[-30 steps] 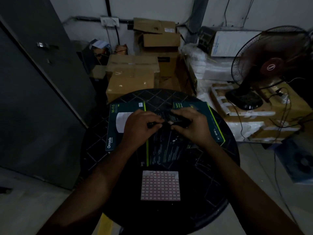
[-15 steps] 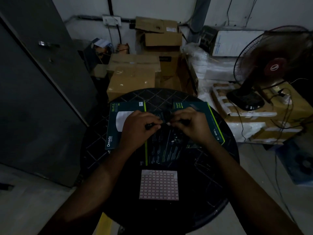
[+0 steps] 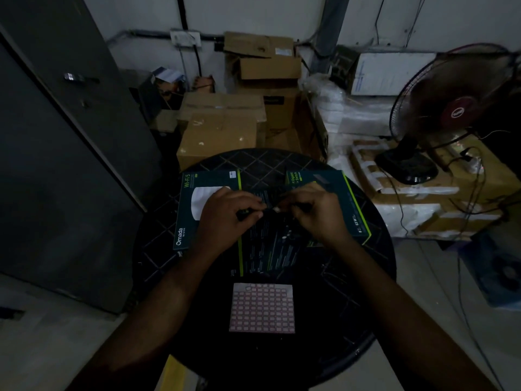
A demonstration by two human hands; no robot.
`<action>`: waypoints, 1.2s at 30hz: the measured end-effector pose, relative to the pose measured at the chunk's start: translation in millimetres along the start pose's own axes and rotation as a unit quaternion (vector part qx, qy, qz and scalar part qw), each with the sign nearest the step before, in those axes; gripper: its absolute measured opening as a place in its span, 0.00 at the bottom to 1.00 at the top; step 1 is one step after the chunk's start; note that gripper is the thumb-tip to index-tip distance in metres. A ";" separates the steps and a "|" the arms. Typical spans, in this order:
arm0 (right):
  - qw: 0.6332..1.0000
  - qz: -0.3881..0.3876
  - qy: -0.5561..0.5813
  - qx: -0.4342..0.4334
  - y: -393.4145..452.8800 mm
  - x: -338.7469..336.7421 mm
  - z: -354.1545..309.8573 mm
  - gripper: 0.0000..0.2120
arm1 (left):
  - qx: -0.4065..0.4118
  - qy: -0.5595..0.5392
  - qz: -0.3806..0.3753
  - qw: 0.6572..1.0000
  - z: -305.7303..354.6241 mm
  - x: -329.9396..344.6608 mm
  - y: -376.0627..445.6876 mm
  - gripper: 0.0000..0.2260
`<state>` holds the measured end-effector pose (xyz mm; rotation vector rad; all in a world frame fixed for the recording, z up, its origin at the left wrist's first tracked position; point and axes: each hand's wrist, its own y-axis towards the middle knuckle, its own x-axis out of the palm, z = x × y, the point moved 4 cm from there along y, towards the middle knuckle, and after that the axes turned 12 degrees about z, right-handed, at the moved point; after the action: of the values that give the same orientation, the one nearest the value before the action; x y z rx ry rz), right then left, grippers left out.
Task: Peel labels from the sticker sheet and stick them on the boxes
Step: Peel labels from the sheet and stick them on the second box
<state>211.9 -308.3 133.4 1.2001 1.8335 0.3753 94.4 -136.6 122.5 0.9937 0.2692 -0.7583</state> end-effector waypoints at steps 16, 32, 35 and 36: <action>0.997 0.034 -0.009 0.069 -9.4 -10.8 22.3 0.09 | -0.105 -0.075 0.092 0.987 -29.9 -22.2 -27.3 0.11; 0.953 0.040 0.199 0.223 -21.1 -31.0 76.2 0.08 | -0.298 -0.265 0.003 0.917 -51.3 -27.7 -35.1 0.14; 0.896 0.045 0.299 0.327 -24.2 -34.7 82.4 0.06 | -0.348 -0.318 -0.001 0.882 -53.1 -26.3 -36.4 0.10; 0.883 0.055 0.302 0.356 -26.1 -35.1 82.9 0.08 | -0.378 -0.346 0.006 0.859 -52.5 -24.1 -37.7 0.13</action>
<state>268.0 -367.8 87.7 1.8365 2.5766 0.1280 57.9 -94.1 82.3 -0.0560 -0.0786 -0.8497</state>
